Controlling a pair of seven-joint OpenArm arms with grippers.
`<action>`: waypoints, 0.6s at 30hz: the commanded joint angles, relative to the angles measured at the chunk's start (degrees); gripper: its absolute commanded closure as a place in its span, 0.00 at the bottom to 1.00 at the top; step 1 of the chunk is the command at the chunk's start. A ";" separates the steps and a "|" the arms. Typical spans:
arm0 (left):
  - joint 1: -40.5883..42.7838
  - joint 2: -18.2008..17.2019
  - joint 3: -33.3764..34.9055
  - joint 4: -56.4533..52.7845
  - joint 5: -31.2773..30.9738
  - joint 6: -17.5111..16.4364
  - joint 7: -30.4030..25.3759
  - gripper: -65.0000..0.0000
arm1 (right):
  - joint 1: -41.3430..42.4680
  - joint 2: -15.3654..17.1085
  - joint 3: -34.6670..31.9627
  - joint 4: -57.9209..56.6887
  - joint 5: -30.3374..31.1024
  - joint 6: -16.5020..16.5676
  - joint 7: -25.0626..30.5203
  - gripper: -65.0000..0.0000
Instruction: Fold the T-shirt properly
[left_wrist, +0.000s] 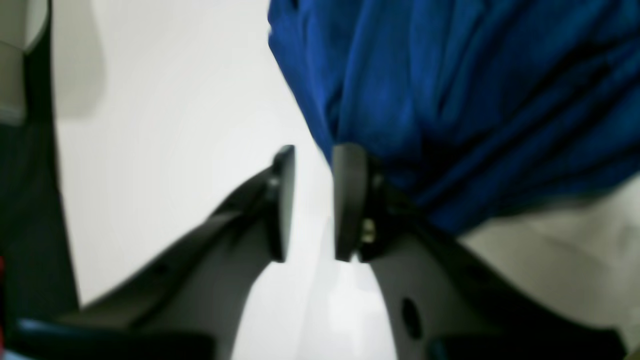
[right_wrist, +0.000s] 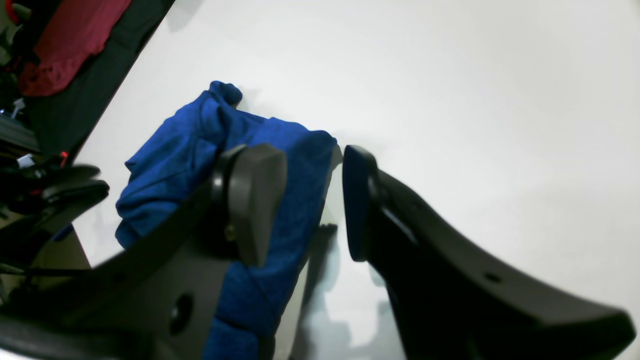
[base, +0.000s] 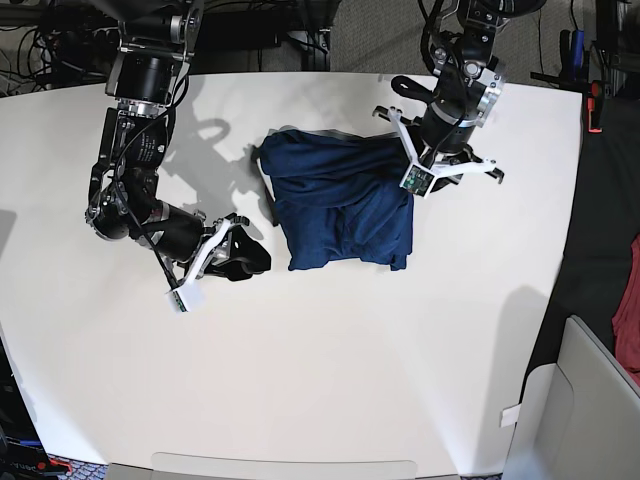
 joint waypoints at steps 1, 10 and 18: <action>-1.53 -0.05 1.93 1.19 -0.05 0.06 -1.69 0.73 | 1.41 0.29 0.06 1.06 1.47 0.32 1.35 0.63; -7.77 -0.14 11.43 -0.56 2.94 0.06 -1.60 0.69 | 1.41 0.46 0.23 1.06 1.47 0.32 1.35 0.63; -13.13 -0.14 14.15 -6.81 4.00 0.06 -1.78 0.69 | 1.41 0.64 0.32 1.06 1.47 0.32 1.44 0.63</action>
